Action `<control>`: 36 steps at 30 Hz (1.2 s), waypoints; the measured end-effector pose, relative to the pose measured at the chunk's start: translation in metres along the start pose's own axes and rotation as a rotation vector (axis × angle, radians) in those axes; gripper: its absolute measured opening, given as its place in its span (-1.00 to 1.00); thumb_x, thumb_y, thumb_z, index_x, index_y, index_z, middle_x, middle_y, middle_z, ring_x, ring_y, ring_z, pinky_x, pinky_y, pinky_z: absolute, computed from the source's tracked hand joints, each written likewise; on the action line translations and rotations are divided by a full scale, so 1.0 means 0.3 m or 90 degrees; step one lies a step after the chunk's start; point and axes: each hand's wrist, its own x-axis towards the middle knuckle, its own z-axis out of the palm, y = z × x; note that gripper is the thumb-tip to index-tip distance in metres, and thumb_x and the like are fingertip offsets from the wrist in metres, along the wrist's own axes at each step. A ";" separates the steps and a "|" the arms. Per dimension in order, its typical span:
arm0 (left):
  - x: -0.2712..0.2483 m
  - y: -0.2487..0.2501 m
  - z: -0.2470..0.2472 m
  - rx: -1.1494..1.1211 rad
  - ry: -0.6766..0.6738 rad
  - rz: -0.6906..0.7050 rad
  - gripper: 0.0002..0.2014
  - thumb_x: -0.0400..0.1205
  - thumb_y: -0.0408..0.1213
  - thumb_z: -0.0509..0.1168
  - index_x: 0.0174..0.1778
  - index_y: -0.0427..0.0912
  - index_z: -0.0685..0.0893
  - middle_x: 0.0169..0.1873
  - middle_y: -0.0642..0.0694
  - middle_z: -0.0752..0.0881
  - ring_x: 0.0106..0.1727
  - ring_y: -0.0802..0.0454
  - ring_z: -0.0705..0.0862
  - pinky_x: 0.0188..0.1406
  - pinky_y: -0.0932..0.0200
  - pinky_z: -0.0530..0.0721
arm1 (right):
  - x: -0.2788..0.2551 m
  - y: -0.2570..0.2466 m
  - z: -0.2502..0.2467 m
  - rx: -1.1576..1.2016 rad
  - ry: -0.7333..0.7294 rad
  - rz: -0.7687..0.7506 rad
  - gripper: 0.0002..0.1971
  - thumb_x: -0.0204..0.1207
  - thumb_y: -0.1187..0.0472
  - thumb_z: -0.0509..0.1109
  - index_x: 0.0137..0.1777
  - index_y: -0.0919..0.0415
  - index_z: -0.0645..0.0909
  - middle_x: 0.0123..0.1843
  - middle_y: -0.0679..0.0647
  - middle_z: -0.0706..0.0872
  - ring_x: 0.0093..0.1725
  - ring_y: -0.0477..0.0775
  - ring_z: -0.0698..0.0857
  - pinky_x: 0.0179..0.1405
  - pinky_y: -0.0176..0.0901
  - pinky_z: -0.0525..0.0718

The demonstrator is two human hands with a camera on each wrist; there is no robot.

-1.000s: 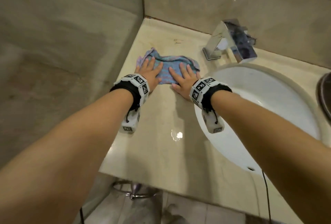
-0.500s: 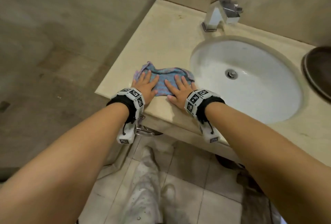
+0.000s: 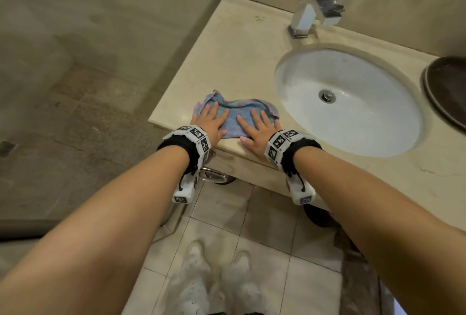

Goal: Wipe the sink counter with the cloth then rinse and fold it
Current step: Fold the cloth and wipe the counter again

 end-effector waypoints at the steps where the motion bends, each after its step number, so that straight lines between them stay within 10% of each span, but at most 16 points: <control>1: 0.008 -0.020 -0.006 0.004 -0.004 0.001 -0.40 0.74 -0.04 -0.03 0.66 -0.03 -0.12 0.66 -0.21 -0.17 0.69 -0.17 -0.17 0.62 -0.13 -0.34 | 0.012 -0.015 -0.009 0.003 0.001 0.005 -0.40 0.67 -0.20 -0.11 0.63 -0.21 -0.28 0.70 0.08 -0.31 0.69 0.19 -0.24 0.63 0.26 -0.19; 17: 0.057 -0.153 -0.023 0.094 0.031 0.074 -0.39 0.73 -0.03 -0.04 0.66 -0.07 -0.12 0.65 -0.29 -0.14 0.67 -0.27 -0.11 0.64 -0.20 -0.24 | 0.040 -0.142 -0.011 0.085 0.048 0.055 -0.39 0.66 -0.21 -0.12 0.64 -0.19 -0.25 0.71 0.06 -0.28 0.69 0.14 -0.23 0.59 0.34 -0.20; 36: -0.037 0.831 0.088 0.156 0.033 0.261 -0.40 0.74 0.02 -0.08 0.66 -0.02 -0.14 0.66 -0.25 -0.18 0.68 -0.23 -0.12 0.61 -0.18 -0.25 | -0.587 0.587 0.345 0.187 0.049 0.234 -0.40 0.64 -0.26 -0.15 0.62 -0.26 -0.27 0.70 -0.03 -0.31 0.69 0.07 -0.26 0.56 0.45 -0.23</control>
